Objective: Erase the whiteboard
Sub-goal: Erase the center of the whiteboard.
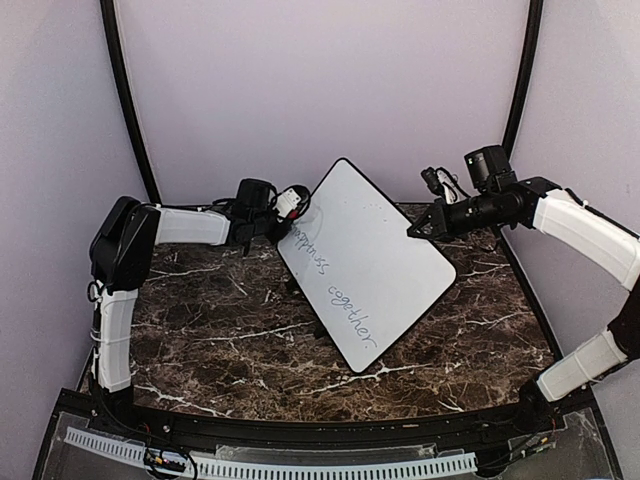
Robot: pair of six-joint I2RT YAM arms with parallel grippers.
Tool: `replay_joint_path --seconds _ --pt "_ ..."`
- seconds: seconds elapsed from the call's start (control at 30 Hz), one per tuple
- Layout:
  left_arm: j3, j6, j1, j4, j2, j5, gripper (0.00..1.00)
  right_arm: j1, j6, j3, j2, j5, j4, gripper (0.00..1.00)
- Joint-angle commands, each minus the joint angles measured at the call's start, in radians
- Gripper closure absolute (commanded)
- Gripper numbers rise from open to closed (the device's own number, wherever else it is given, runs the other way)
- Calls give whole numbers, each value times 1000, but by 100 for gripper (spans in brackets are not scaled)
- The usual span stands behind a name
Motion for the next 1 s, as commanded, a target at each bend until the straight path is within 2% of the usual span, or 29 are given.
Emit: replay_joint_path --seconds 0.0,0.07,0.13,0.33,0.57,0.8,0.97 --pt "-64 -41 -26 26 -56 58 93 12 -52 20 -21 -24 54 100" --pt "-70 -68 -24 44 -56 11 93 12 -43 36 -14 -16 47 100" --pt "-68 -108 -12 52 -56 -8 94 12 -35 59 -3 -11 41 96" --pt "-65 -239 48 43 -71 1 94 13 -6 152 44 -26 26 87" --pt "-104 -240 69 57 -105 22 94 16 -30 292 163 -23 -99 76" --pt "-128 -219 130 -5 -183 363 94 25 -49 352 229 9 -148 75" --pt "-52 -124 142 -181 -186 506 94 37 -73 349 226 53 -154 73"
